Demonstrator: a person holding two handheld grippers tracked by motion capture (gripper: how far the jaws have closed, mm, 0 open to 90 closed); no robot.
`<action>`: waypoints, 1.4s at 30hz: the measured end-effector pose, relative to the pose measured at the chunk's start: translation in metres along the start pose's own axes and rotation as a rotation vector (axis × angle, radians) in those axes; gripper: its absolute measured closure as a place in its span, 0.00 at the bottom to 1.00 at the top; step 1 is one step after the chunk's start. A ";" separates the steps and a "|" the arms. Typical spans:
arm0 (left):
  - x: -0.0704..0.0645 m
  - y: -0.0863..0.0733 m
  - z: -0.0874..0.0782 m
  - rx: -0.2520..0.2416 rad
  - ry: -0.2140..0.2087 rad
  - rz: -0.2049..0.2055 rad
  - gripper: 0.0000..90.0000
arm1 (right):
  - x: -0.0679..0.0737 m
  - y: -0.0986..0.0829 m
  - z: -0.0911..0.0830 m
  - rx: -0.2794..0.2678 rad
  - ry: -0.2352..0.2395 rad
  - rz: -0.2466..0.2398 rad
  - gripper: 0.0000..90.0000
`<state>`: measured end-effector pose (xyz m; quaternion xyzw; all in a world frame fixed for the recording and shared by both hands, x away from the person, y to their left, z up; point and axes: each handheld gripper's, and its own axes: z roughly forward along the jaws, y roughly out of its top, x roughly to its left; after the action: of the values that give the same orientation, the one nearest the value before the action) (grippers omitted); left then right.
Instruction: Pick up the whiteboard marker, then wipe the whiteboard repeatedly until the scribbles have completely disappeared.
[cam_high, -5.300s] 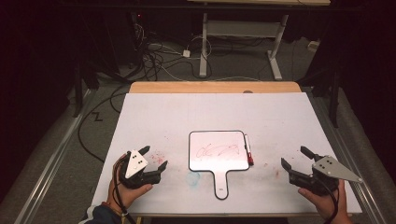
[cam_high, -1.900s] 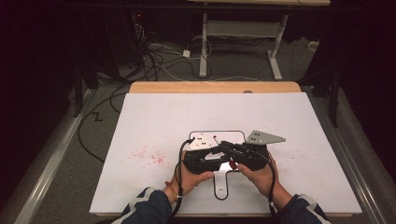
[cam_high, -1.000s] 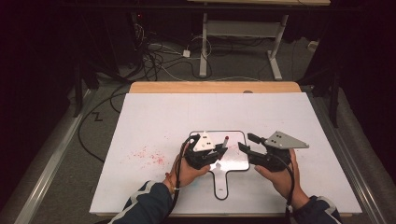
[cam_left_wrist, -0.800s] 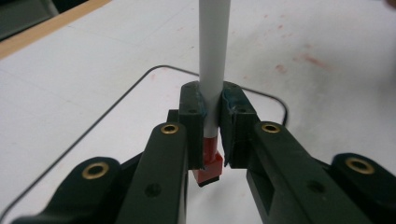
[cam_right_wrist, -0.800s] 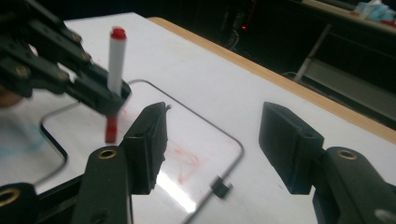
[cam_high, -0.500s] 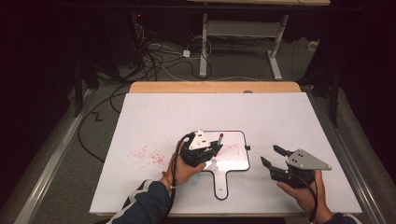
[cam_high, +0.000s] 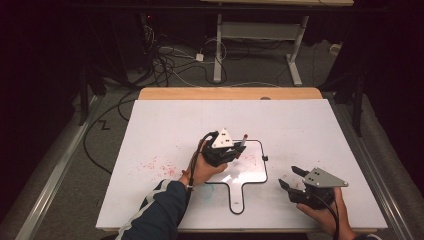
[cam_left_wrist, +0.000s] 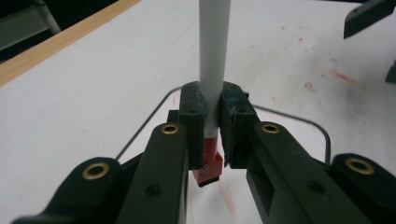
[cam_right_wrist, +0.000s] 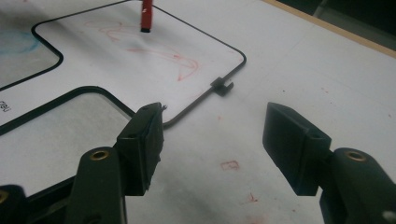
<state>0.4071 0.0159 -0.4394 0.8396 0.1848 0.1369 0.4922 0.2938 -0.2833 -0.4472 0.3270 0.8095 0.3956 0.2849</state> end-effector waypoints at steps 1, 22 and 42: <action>0.000 0.004 0.004 -0.005 -0.006 0.001 0.88 | 0.000 0.000 0.000 0.000 0.000 0.000 0.43; -0.004 0.022 0.070 0.043 -0.070 -0.018 0.88 | 0.000 -0.001 0.000 0.017 0.011 -0.041 0.42; 0.007 -0.012 0.020 0.027 -0.083 0.016 0.88 | 0.004 0.001 -0.003 0.006 0.021 -0.054 0.42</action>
<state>0.4192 0.0087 -0.4586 0.8525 0.1592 0.1036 0.4870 0.2889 -0.2813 -0.4458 0.3017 0.8223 0.3885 0.2860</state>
